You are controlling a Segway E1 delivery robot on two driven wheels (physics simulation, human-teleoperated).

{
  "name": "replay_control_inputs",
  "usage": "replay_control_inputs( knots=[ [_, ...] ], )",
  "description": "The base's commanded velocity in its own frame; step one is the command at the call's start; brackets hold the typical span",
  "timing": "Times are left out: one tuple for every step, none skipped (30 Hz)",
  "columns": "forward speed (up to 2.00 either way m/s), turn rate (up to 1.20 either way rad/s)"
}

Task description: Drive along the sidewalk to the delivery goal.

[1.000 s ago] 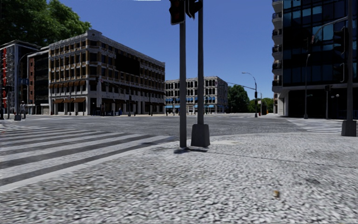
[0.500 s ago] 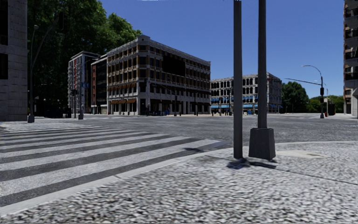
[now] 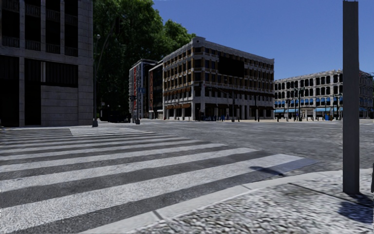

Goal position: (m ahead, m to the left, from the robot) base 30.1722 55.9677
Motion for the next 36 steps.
replay_control_inputs(
  knots=[
    [1.64,0.62],
    [1.65,0.62],
    [1.65,0.62],
    [1.67,0.62],
    [1.69,0.62],
    [1.69,0.62],
    [1.70,0.62],
    [1.72,0.62],
    [1.74,0.62],
    [1.74,0.62],
    [1.74,0.62],
    [1.74,0.62],
    [1.74,0.62],
    [1.74,0.62],
    [1.74,0.62],
    [1.74,0.62],
    [1.74,0.62],
    [1.74,0.62],
    [1.74,0.62],
    [1.74,0.43],
    [1.74,0.43],
    [1.75,0.00],
    [1.75,0.00],
    [1.75,0.00],
    [1.76,0.00],
    [1.76,0.00],
    [1.76,0.00],
    [1.76,0.00],
    [1.76,0.00],
    [1.78,0.00],
    [1.79,0.00],
    [1.79,0.00],
    [1.79,0.00],
    [1.79,0.02],
    [1.79,0.03],
    [1.79,0.03]
  ],
)
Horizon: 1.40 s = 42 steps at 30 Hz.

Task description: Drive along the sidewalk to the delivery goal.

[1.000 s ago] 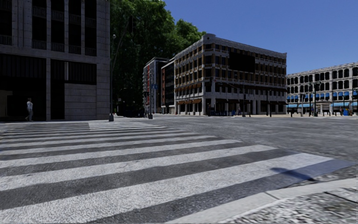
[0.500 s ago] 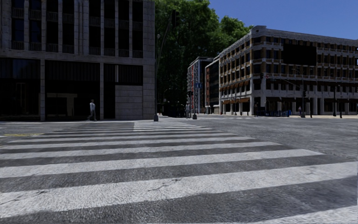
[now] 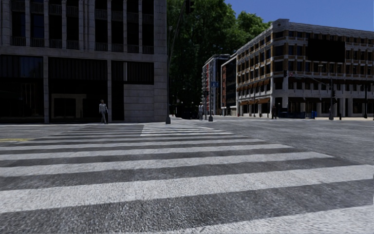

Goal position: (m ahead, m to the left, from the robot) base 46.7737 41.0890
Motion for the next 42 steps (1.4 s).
replay_control_inputs(
  knots=[
    [1.84,0.00],
    [1.90,0.00],
    [1.90,0.00],
    [1.98,0.00],
    [2.00,0.00],
    [2.00,0.00],
    [2.00,0.00],
    [2.00,0.00],
    [2.00,0.00],
    [2.00,0.00],
    [1.99,0.00],
    [1.98,0.00],
    [1.98,0.00],
    [1.98,0.00],
    [1.98,0.00],
    [1.98,0.00],
    [1.98,0.00],
    [1.98,0.00],
    [1.98,0.00],
    [1.98,0.00],
    [1.98,0.00],
    [1.98,0.00],
    [1.94,0.00],
    [1.94,0.00],
    [1.92,0.00],
    [1.91,0.00],
    [1.91,0.00],
    [1.91,0.00],
    [1.91,0.00],
    [1.91,0.00],
    [1.91,0.00],
    [1.91,0.00],
    [1.91,0.00],
    [1.91,0.00],
    [1.91,0.00],
    [1.91,0.00],
    [1.91,0.00],
    [1.95,0.00],
    [1.95,0.00],
    [2.00,0.00],
    [2.00,0.00],
    [2.00,0.00]
  ],
)
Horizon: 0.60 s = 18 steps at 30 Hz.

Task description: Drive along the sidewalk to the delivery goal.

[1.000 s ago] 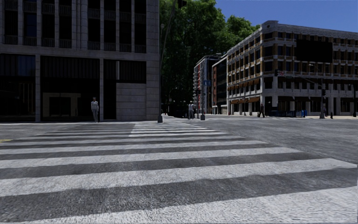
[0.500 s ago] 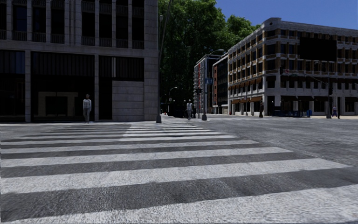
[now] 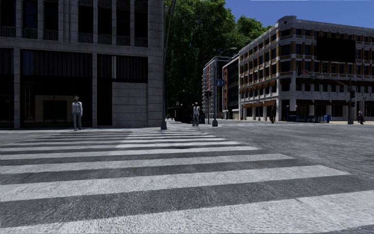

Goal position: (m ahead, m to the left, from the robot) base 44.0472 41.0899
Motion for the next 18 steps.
replay_control_inputs(
  knots=[
    [2.00,0.00],
    [2.00,0.00],
    [2.00,0.00],
    [2.00,0.00],
    [2.00,0.00],
    [2.00,0.00],
    [2.00,0.00],
    [2.00,0.00],
    [2.00,0.00],
    [2.00,0.00],
    [2.00,0.00],
    [2.00,0.00],
    [2.00,0.00],
    [2.00,0.15],
    [2.00,0.15],
    [2.00,0.25],
    [2.00,0.29],
    [2.00,0.30]
  ],
)
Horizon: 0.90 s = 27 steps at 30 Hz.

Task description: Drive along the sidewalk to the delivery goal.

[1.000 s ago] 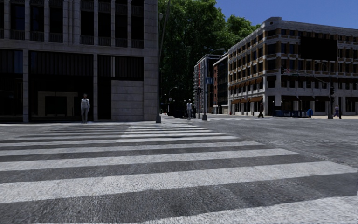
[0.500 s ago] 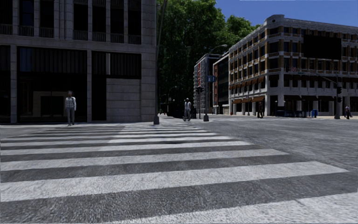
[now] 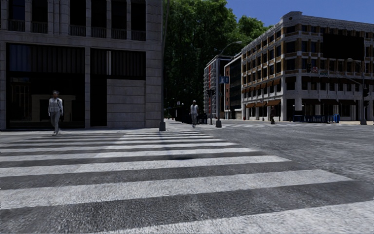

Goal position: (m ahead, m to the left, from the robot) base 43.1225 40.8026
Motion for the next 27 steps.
replay_control_inputs(
  knots=[
    [2.00,0.30],
    [2.00,0.31],
    [2.00,0.31],
    [2.00,0.31],
    [2.00,0.31],
    [2.00,0.31],
    [2.00,0.31],
    [2.00,0.31],
    [2.00,0.31],
    [2.00,0.31],
    [2.00,0.35],
    [2.00,0.35],
    [2.00,0.37],
    [2.00,0.37],
    [2.00,0.37],
    [2.00,0.37],
    [2.00,0.37],
    [2.00,0.37],
    [2.00,0.37],
    [2.00,0.38],
    [2.00,0.38],
    [2.00,0.38],
    [2.00,0.38],
    [2.00,0.39],
    [2.00,0.42],
    [2.00,0.42],
    [2.00,0.43]
  ],
)
